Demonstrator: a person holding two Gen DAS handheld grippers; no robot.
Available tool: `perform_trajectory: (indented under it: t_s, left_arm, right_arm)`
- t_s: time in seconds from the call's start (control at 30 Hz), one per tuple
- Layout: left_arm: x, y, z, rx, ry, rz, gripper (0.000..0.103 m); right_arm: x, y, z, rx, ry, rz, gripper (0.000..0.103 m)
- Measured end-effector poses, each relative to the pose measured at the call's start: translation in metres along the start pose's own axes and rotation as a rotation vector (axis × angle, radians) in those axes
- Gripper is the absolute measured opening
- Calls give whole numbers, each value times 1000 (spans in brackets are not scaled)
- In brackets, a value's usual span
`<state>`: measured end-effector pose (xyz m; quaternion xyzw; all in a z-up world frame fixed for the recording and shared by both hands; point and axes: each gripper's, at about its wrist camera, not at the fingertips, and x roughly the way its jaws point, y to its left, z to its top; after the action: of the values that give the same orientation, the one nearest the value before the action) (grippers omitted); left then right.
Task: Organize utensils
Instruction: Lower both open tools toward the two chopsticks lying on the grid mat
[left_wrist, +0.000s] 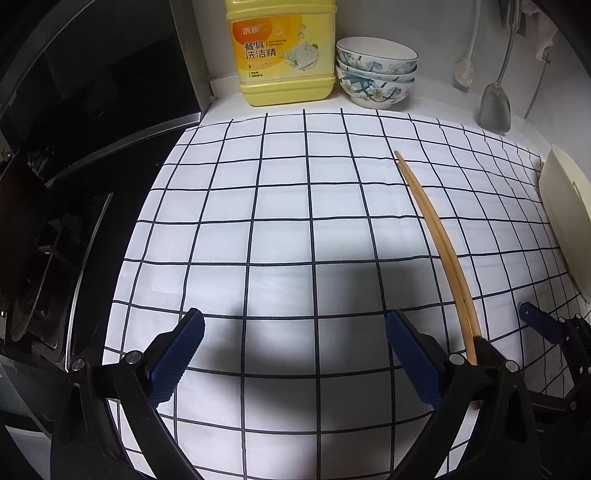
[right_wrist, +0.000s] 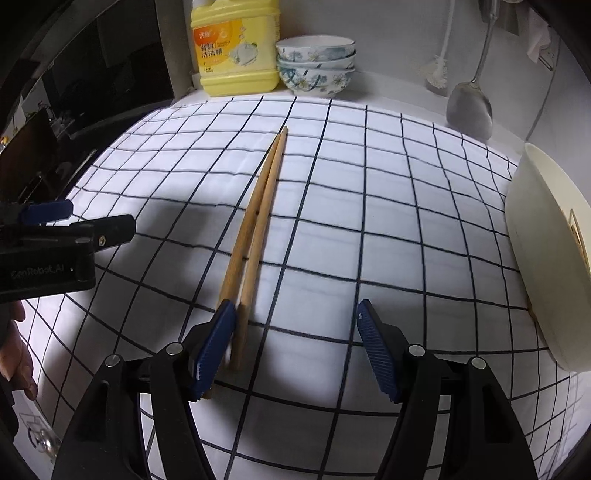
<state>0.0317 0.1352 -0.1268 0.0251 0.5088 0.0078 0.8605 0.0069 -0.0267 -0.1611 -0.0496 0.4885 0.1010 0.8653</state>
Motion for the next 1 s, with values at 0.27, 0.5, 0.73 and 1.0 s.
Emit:
perform_trajectory:
  t_s: [0.27, 0.5, 0.73, 1.0]
  left_arm:
    - [0, 0, 0, -3, -1, -6, 97]
    - [3, -7, -3, -25, 3, -33, 97]
    - [-1, -23, -10, -34, -18, -87, 97]
    - [-1, -31, -17, -69, -10, -92, 97]
  right_arm:
    - [1, -7, -2, 20, -15, -7, 65]
    - [1, -20, -2, 23, -23, -18, 65]
    - [2, -36, -1, 16, -28, -19, 65]
    - [4, -58, 0, 25, -37, -25, 65]
